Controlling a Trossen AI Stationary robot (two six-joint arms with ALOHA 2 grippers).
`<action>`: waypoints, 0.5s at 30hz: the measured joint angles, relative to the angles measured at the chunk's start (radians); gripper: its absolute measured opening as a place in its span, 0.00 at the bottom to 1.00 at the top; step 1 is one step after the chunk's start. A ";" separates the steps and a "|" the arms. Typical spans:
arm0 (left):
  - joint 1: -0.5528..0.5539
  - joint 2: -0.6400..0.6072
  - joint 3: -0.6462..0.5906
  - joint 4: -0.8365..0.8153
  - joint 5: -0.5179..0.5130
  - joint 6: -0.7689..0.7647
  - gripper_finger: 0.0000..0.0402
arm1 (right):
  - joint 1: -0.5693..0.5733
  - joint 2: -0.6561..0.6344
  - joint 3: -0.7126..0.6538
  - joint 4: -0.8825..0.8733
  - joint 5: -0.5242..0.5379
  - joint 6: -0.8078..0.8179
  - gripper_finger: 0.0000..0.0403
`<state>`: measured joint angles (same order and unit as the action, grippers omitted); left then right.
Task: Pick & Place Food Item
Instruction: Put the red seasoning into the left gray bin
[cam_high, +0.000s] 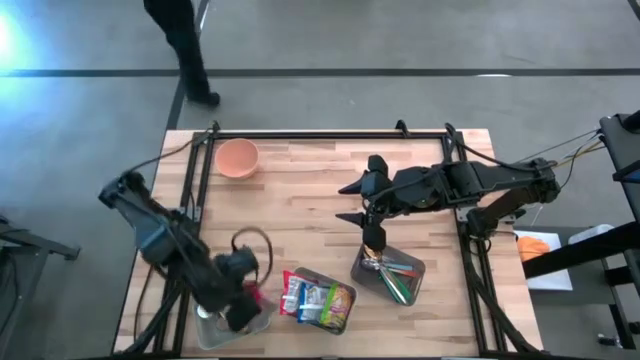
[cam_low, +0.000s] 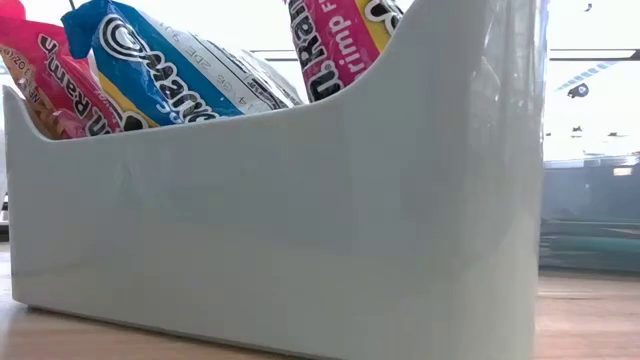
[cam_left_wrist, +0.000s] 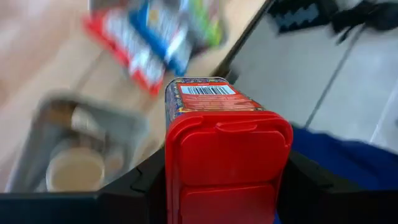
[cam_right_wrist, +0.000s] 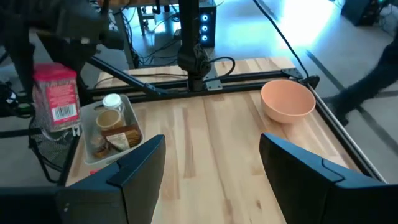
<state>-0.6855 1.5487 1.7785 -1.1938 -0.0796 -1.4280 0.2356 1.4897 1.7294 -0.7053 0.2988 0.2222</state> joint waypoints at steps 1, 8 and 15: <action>-0.014 0.019 0.003 -0.013 0.021 -0.032 0.50 | 0.000 0.000 0.000 0.001 0.000 0.005 0.64; -0.084 0.116 0.003 -0.125 0.077 -0.230 0.50 | 0.000 0.000 -0.011 0.000 0.000 0.037 0.64; -0.096 0.173 0.002 -0.026 0.079 -0.283 0.50 | 0.002 0.000 -0.032 -0.004 -0.006 0.040 0.64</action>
<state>-0.7811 1.7213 1.7809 -1.2194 -0.0005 -1.7110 0.2379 1.4899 1.6975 -0.7088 0.2924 0.2621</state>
